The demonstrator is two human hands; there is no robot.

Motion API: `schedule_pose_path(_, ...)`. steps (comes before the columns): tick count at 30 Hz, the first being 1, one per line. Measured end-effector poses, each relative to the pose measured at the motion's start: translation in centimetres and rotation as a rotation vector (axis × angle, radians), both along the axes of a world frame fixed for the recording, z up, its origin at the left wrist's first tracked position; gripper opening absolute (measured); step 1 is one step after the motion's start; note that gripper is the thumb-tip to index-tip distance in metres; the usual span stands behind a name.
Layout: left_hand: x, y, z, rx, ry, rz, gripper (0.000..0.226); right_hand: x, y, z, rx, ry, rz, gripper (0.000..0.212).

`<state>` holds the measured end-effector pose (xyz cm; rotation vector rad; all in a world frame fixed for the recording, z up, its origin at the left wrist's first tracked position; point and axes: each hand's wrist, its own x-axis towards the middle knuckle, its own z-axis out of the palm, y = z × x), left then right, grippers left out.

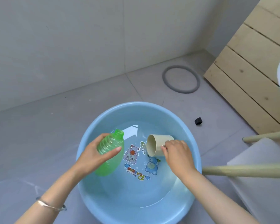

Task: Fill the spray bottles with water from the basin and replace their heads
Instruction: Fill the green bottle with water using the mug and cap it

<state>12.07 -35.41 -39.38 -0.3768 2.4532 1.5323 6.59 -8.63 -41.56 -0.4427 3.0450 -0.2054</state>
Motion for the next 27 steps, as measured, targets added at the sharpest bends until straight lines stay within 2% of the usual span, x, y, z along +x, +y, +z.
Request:
schedule_pose_path(4,0.4,-0.6,-1.2,-0.028,-0.019,0.0,0.07,-1.1,-2.1,-1.8,0.078,0.092,0.018,0.037)
schedule_pose_path(13,0.7,-1.2,-0.9,0.024,-0.01,0.023,0.062,-1.3,-5.5,-3.2,0.231,0.057,0.059,0.043)
schedule_pose_path(19,0.8,-1.2,-0.9,0.048,-0.002,0.045,0.063,-0.9,-7.6,-4.1,0.175,0.095,0.099,0.044)
schedule_pose_path(23,0.9,-1.3,-1.0,0.083,0.007,0.068,0.061,-0.5,-7.9,-4.0,-0.089,0.107,0.086,0.027)
schedule_pose_path(24,0.9,-1.3,-1.0,0.091,0.013,0.074,0.06,-0.5,-7.7,-3.8,-0.214,0.038,0.023,0.024)
schedule_pose_path(27,1.1,-1.2,-0.6,0.14,0.032,0.118,0.059,-0.6,-6.9,-3.1,-0.675,-0.347,-0.278,0.036)
